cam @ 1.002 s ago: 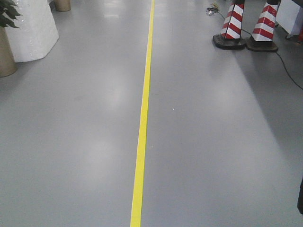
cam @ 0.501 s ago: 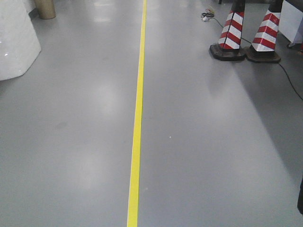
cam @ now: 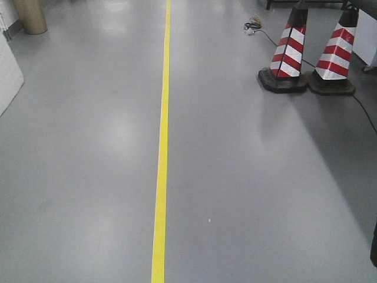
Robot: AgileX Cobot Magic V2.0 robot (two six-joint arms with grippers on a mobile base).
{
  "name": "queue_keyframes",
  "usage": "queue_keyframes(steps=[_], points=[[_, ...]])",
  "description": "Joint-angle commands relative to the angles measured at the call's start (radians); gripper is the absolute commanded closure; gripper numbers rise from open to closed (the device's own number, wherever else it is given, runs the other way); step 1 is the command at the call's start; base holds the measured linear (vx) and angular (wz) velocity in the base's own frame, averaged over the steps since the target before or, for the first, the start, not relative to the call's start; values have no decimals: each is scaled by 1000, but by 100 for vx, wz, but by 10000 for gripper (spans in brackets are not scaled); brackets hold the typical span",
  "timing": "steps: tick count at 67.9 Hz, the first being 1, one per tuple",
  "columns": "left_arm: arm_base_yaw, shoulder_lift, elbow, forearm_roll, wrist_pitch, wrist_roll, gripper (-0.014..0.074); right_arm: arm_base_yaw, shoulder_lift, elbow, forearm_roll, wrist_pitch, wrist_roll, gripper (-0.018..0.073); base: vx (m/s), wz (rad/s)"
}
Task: Move and align brake pads A on conveyor
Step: 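Drive along the yellow floor line past the striped cones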
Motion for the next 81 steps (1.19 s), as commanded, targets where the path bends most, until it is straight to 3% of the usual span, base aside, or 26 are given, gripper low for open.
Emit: queue_keyframes(steps=[1, 81], points=[[-6, 9, -28, 2, -92, -4, 602, -5, 6, -28, -18, -91, -4, 564, 76, 0], [-6, 11, -28, 2, -91, -4, 602, -5, 6, -28, -17, -89, -4, 564, 77, -2]])
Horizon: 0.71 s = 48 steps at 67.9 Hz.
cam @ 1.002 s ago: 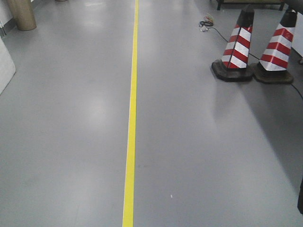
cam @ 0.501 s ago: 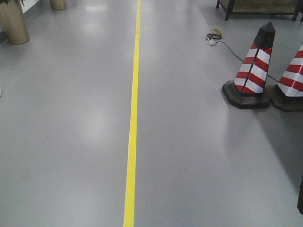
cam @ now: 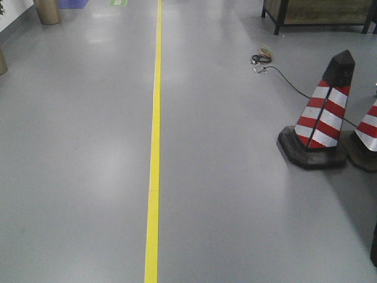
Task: Move and align brake pads A on conveyor
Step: 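Drive along the yellow floor line past the striped cones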
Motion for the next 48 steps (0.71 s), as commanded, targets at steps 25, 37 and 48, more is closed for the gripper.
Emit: queue_keyframes(steps=[25, 37, 48], points=[[-6, 11, -28, 2, -92, -4, 602, -5, 6, -28, -17, -88, -4, 564, 72, 1], [-6, 11, -28, 2, -92, -4, 602, -5, 6, -28, -17, -88, -4, 564, 67, 3], [-6, 11, -28, 2, -92, -4, 602, -5, 6, -28, -17, -88, -4, 564, 62, -2]])
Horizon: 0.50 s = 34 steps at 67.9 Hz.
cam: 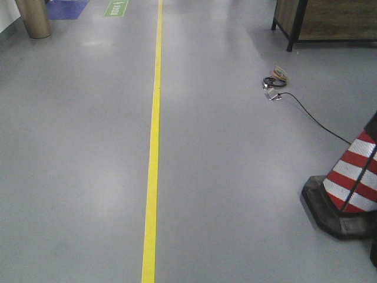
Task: Move and align brake pads A on conveyor
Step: 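Drive along the yellow floor line past the striped cones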
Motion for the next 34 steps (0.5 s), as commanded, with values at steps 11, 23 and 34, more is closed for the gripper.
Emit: queue_keyframes(steps=[11, 23, 34], points=[[-6, 11, -28, 2, -92, -4, 602, -5, 6, -28, -17, -88, -4, 564, 58, -5], [-6, 11, -28, 2, -92, -4, 602, -5, 6, -28, -17, -88, -4, 564, 53, -4], [-6, 11, -28, 2, -92, -4, 602, -5, 6, -28, -17, -88, -4, 564, 48, -4]])
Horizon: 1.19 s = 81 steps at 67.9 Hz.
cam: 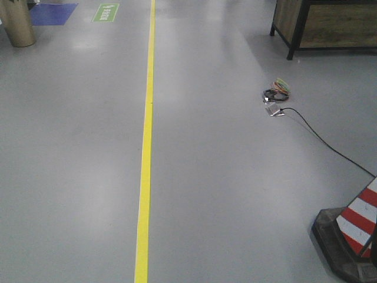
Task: Move and align brake pads A on conveyor
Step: 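Drive along the yellow floor line past the striped cones, then turn toward the conveyor belt and stop facing the two placed pads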
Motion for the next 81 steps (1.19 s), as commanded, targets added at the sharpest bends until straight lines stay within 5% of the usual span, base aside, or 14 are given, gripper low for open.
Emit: queue_keyframes(steps=[1, 26, 81], points=[[-6, 11, -28, 1, -92, -4, 602, -5, 6, -28, -17, -88, -4, 564, 45, -10], [-6, 11, -28, 1, -92, -4, 602, -5, 6, -28, -17, -88, -4, 564, 36, -37], [-6, 11, -28, 1, -92, -4, 602, -5, 6, -28, -17, -88, -4, 564, 22, -83]])
